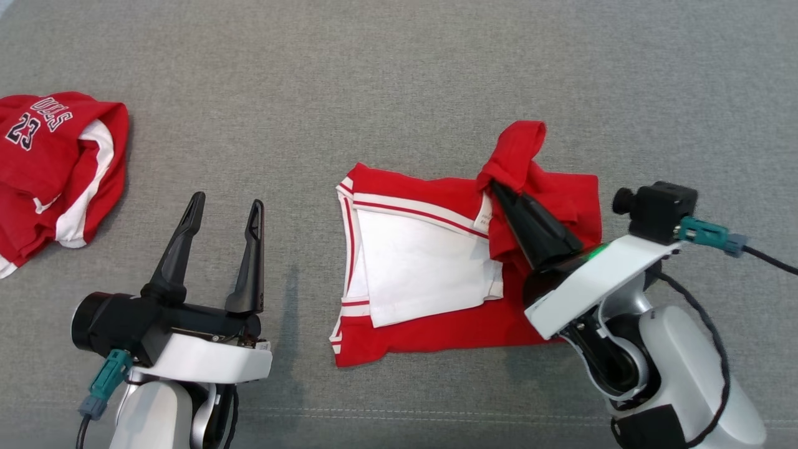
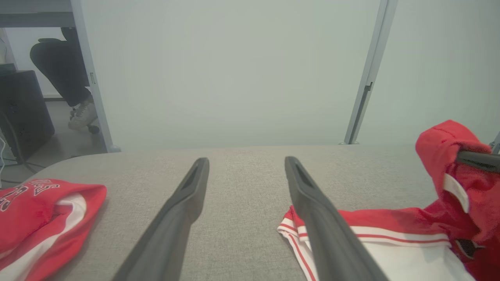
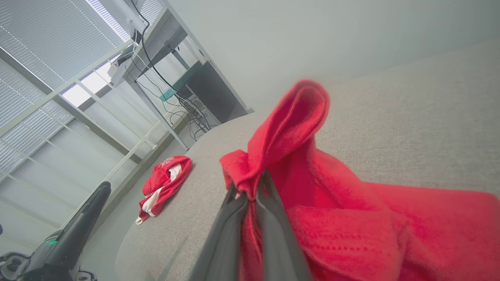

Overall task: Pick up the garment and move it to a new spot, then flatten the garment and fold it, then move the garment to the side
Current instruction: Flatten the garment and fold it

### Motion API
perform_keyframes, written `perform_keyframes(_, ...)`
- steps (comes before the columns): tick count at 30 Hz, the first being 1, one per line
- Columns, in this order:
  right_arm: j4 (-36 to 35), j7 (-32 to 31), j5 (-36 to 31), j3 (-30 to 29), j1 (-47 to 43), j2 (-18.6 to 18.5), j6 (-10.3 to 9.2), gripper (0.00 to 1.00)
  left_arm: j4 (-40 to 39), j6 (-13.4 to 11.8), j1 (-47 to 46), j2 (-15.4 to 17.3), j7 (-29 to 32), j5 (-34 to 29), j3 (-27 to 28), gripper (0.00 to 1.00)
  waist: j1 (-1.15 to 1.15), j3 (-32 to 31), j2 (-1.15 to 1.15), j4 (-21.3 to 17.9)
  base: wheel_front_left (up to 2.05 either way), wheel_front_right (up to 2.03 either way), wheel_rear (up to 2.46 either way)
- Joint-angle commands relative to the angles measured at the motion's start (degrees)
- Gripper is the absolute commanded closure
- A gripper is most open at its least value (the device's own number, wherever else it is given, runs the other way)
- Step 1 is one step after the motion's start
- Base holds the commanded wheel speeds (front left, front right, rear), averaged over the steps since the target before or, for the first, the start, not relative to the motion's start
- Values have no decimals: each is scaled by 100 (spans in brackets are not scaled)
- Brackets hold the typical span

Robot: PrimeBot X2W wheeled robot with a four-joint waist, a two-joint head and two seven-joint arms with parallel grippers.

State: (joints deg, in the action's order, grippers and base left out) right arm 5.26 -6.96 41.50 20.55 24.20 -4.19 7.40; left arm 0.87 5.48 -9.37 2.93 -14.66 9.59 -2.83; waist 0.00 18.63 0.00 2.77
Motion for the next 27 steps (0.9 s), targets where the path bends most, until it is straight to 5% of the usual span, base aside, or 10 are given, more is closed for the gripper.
perform_keyframes(1, -3, 49, -59, 195, 127, 86, 9, 100, -118, 28, -219, 71, -34, 7, 163, 0, 0, 20, 0, 105, 0, 0, 0)
perform_keyframes(18, 1532, 996, 811, 1734, 1013, 130, 9, 99, -14, 32, -233, 2, -34, -21, 13, 0, 0, 24, 0, 509, 0, 0, 0)
perform_keyframes(19, 1587, 1051, 854, 1780, 1053, 130, 9, 20, -1, 33, -234, 2, -34, -25, 3, 0, 0, 22, 0, 510, 0, 0, 0)
perform_keyframes(20, 1633, 1097, 899, 1825, 1087, 131, 9, 0, 3, 33, -236, 1, -34, -24, -1, 0, 0, 20, 0, 506, 0, 0, 0)
perform_keyframes(27, 1307, 1232, 1196, 2233, 1199, 131, 9, 0, 34, 29, -186, -2, -34, -30, -1, 0, 0, -46, 0, 416, 0, 0, 0)
